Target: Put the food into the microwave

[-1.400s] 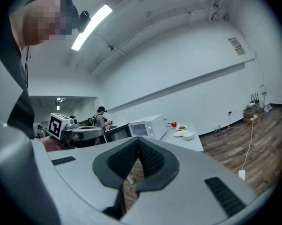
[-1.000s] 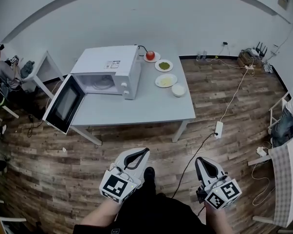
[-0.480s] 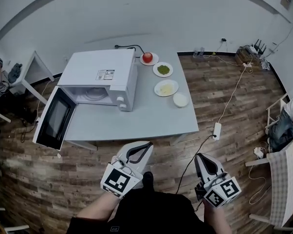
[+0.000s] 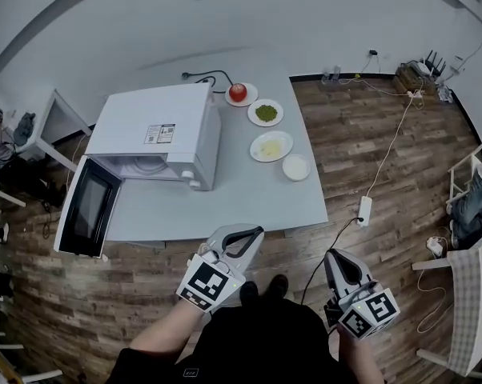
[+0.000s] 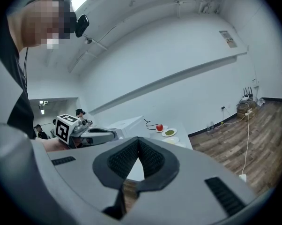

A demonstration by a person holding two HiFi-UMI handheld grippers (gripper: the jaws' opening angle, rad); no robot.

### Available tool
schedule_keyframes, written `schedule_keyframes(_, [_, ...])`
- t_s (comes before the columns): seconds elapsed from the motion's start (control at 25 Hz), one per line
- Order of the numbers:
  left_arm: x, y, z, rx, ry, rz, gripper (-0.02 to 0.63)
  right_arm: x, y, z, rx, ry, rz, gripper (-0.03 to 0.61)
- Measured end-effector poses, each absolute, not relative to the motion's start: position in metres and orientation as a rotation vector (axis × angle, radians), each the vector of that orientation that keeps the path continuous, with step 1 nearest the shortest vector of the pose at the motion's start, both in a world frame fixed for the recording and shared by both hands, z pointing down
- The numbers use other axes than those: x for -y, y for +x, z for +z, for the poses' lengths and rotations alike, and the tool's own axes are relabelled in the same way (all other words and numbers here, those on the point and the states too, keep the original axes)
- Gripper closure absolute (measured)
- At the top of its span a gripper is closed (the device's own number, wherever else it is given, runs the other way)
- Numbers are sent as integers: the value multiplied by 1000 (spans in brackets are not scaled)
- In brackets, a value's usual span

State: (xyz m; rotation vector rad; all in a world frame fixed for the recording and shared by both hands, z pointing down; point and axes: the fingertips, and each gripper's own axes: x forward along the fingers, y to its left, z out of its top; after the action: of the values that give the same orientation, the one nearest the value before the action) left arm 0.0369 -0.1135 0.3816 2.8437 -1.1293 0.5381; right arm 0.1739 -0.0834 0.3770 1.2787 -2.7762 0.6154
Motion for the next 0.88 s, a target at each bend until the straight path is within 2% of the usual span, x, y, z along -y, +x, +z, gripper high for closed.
schedule_keyframes(0.36, [188, 85, 422, 1082, 2853, 792, 606, 130, 214, 405, 2757, 1211, 679, 565])
schedule_keyframes(0.88, [268, 114, 528, 929, 2864, 1260, 604, 171, 208, 467, 2704, 1203, 732, 565])
